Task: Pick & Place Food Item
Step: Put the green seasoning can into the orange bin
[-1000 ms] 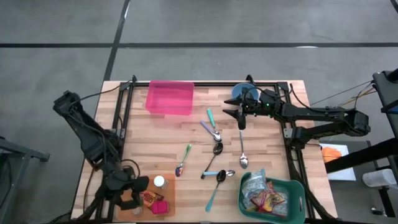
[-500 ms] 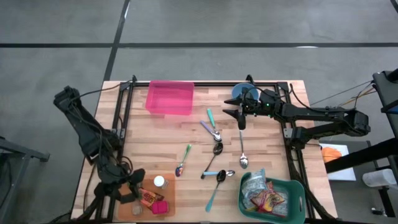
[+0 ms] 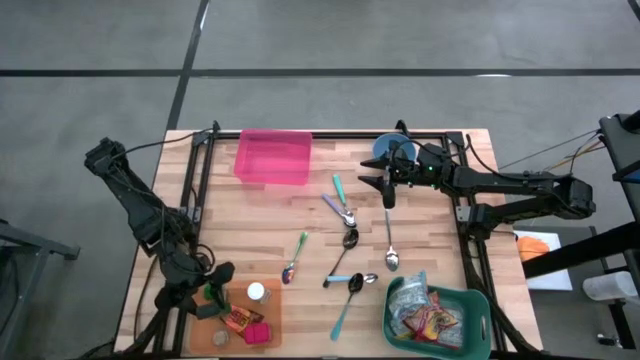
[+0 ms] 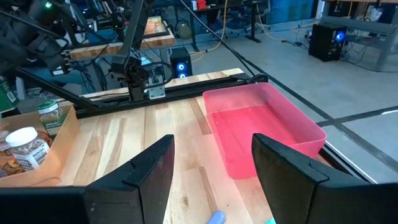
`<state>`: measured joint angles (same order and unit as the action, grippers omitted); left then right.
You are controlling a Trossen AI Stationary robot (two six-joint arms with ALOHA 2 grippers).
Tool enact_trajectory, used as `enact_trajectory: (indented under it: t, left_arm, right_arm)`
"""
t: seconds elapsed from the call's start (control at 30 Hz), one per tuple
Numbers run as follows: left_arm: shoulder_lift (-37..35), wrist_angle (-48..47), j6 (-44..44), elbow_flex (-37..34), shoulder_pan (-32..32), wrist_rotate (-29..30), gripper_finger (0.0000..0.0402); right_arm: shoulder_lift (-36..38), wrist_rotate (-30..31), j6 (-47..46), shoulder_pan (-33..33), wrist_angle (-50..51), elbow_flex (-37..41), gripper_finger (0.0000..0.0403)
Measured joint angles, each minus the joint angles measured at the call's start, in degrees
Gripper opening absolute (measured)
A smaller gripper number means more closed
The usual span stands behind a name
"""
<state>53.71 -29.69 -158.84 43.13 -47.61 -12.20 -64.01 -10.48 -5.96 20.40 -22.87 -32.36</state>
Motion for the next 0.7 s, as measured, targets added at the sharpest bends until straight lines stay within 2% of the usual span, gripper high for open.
enact_trajectory:
  t: [0.17,0.43,0.7]
  left_arm:
    - [-0.74,-1.72,3.69,-0.09,4.14,-4.51,0.0273]
    - [-1.11,-6.53,13.46,-0.09,15.19,-15.47,0.0273]
    - [-0.12,-11.79,25.12,-0.46,25.61,-22.36,0.0273]
  right_arm:
    - [0.0,0.0,0.0,-0.02,0.02,0.0,0.0211]
    - [-0.02,0.0,0.0,-0.01,0.0,0.0,0.0211]
    - [-0.02,0.0,0.0,0.0,0.01,0.0,0.0211]
